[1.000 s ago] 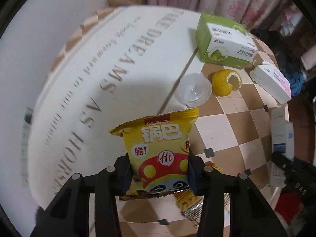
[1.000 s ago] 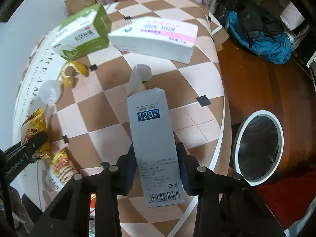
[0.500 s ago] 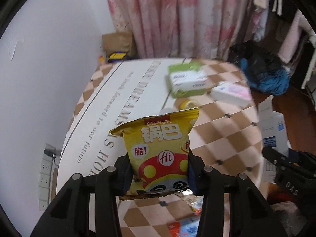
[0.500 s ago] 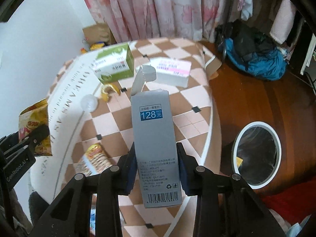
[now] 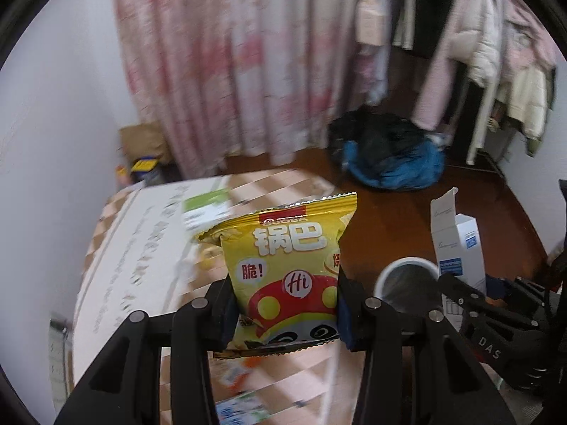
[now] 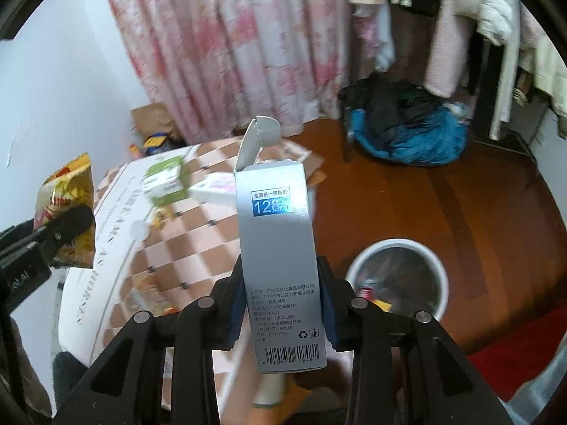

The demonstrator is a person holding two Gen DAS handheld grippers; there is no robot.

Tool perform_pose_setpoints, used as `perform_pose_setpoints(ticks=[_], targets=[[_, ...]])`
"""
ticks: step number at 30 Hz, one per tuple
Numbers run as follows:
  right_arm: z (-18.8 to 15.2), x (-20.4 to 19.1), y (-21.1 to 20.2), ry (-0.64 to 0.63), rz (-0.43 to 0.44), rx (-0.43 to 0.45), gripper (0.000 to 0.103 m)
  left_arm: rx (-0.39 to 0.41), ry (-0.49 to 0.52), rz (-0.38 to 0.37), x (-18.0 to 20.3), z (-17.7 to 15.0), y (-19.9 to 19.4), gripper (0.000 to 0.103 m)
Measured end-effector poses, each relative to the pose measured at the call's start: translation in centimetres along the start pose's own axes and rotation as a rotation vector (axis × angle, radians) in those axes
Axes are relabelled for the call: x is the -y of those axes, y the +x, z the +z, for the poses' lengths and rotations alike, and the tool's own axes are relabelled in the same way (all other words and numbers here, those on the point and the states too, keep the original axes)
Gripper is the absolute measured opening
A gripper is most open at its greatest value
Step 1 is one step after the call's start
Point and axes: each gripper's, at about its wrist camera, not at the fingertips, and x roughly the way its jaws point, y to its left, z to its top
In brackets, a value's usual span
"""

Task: Collect trash
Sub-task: 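Carry the chip bag and white box over the bin and release both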

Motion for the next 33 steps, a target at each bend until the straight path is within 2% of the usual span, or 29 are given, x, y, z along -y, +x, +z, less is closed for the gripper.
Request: perform_pose_setpoints(ticks=[7, 10, 14, 22, 27, 30, 32, 33], targets=[[-0.5, 11.1, 1.0, 0.128, -0.076, -0.044, 0.038, -0.057, 0.094, -0.126, 10.0, 1.4, 4.4, 0.041], [-1.3, 16.2, 3.3, 0.205, -0.103, -0.103, 0.038, -0.108, 0.147, -0.171, 14.9, 1.4, 7.6, 0.041], [-2.4, 22.0, 6.9, 0.3, -0.121, -0.172, 0.038, -0.168, 0.207, -0.192, 19.8, 0.6, 11.8, 0.041], [-4.8, 28.2, 15.4, 0.409, -0.106, -0.304, 0.038, -0.295, 0.209, -0.206, 23.6, -1.4, 19.9, 0.041], [-7.2, 30.4, 19.7, 0.477, -0.089, -0.37, 0.038, -0.359, 0.235, -0.236, 25.2, -2.4, 22.5, 0.041], [-8.2, 31.4, 21.3, 0.52, -0.075, -0.385, 0.038, -0.408, 0.233, -0.27, 26.0, -2.9, 23.5, 0.042], [-8.6, 31.9, 22.0, 0.535, -0.059, -0.395, 0.039, -0.424, 0.228, -0.264, 26.4, -3.2, 23.9, 0.043], [-8.8, 32.0, 22.2, 0.541, -0.053, -0.398, 0.039, -0.428, 0.232, -0.255, 26.4, -3.2, 24.0, 0.049]])
